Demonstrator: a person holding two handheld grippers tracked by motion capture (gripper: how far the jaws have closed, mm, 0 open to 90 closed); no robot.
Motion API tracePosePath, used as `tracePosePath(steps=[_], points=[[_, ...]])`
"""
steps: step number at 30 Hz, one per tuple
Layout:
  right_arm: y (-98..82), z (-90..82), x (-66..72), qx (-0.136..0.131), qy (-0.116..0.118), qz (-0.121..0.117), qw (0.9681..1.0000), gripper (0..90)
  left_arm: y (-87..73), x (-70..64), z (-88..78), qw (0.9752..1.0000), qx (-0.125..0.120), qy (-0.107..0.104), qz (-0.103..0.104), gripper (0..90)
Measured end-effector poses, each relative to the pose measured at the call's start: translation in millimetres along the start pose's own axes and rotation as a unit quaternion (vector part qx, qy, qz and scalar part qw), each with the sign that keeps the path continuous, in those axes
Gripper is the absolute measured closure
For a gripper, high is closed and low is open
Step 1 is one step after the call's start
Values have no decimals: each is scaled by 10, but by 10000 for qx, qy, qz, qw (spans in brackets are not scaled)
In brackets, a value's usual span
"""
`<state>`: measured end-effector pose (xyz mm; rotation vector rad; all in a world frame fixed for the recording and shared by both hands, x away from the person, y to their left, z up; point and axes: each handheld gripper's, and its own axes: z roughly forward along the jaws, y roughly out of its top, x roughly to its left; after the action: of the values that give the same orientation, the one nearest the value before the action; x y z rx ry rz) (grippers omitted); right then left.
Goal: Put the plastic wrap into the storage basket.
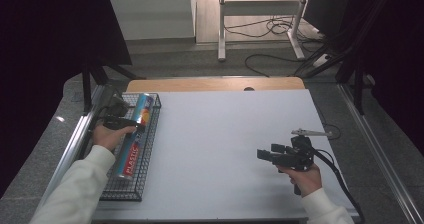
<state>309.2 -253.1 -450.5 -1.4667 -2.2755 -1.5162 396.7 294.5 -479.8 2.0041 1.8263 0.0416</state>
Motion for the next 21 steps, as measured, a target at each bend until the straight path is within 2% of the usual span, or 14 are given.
tracePosePath(steps=[2,3,5,8,10,12,14,16,18,21], points=[[-2,3,-1,7,-10,-7,10000,149,13,-8,59,9999,15,98,-106,312],[-3,4,-1,8,-3,-9,10000,149,13,1,39,9998,-131,97,-126,328],[-4,-1,3,-4,-1,-6,10000,149,24,27,-81,9988,-432,-34,-222,389],[-2,-13,4,-27,7,-9,10000,149,-1,4,-193,9983,-570,12,-139,332],[-2,-24,10,-39,31,-6,10000,149,-47,-19,-253,9973,-731,-97,-65,296],[-4,-32,12,-40,14,-22,10000,149,-94,-38,-304,9960,-835,-309,-4,266],[-4,-35,14,-37,28,-30,10000,149,-152,-91,-354,9947,-908,-442,188,231],[-5,-38,17,-41,56,-51,10000,149,-232,-171,-433,9922,-1076,-490,391,216],[-5,-39,14,-25,53,-83,9999,149,-323,-248,-536,9882,-1262,-592,637,210],[-7,-41,14,-11,26,-176,9998,149,-477,-348,-700,9815,-1408,-745,1058,196]])
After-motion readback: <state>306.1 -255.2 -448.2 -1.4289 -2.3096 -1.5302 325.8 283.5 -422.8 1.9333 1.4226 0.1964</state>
